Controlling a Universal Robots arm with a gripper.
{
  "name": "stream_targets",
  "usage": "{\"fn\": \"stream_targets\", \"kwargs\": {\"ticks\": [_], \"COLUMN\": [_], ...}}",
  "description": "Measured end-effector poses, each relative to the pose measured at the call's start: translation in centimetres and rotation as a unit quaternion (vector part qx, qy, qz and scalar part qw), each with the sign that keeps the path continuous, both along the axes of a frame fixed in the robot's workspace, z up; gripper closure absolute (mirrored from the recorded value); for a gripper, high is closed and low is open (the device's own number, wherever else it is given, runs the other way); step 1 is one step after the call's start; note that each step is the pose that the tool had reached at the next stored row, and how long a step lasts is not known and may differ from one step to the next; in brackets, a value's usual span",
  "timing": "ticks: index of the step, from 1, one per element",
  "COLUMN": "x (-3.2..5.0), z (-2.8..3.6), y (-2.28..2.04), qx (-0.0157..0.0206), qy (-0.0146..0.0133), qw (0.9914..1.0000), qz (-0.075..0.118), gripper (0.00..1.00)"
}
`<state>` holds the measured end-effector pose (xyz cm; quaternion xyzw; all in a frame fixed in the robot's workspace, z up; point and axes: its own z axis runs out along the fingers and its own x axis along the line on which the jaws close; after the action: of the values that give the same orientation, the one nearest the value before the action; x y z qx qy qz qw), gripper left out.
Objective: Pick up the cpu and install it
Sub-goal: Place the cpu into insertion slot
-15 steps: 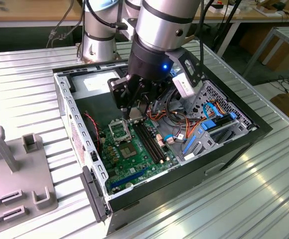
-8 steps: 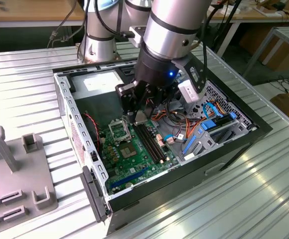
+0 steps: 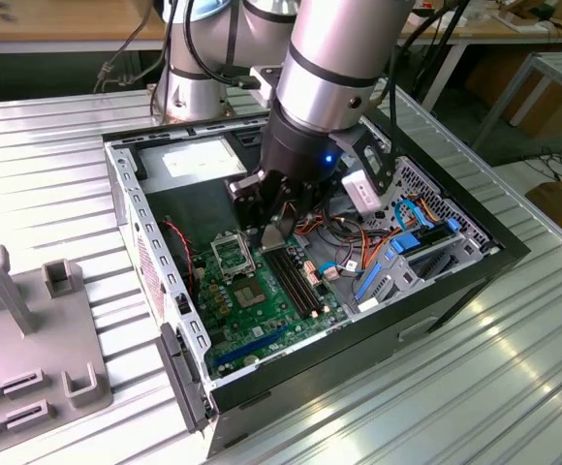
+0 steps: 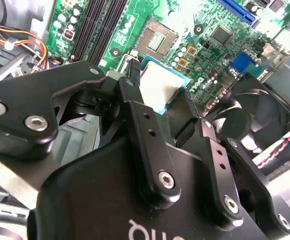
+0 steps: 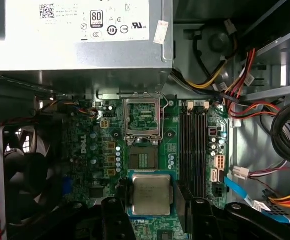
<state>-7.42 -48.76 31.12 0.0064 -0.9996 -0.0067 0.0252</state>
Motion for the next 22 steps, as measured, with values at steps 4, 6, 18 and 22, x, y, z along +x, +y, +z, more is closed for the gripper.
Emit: {"fn": "stream_targets", "kwargs": {"ticks": [4,6,18,22], "x": [-0.42,-0.82,-0.94,-0.95], "z": [-0.75,-1.51,-9.06,-9.29], "y": [0.0,0.0,0.15,0.13], "qx": [-0.0001,0.0,0.0001,-0.0001], "qy": [0.0,0.0,0.0,0.0002], "qw": [1.0,1.0,0.99998,0.99998], "qz": [0.0,0.001,-0.007,-0.007], "gripper": [0.53,0.53,0.53,0.53]}}
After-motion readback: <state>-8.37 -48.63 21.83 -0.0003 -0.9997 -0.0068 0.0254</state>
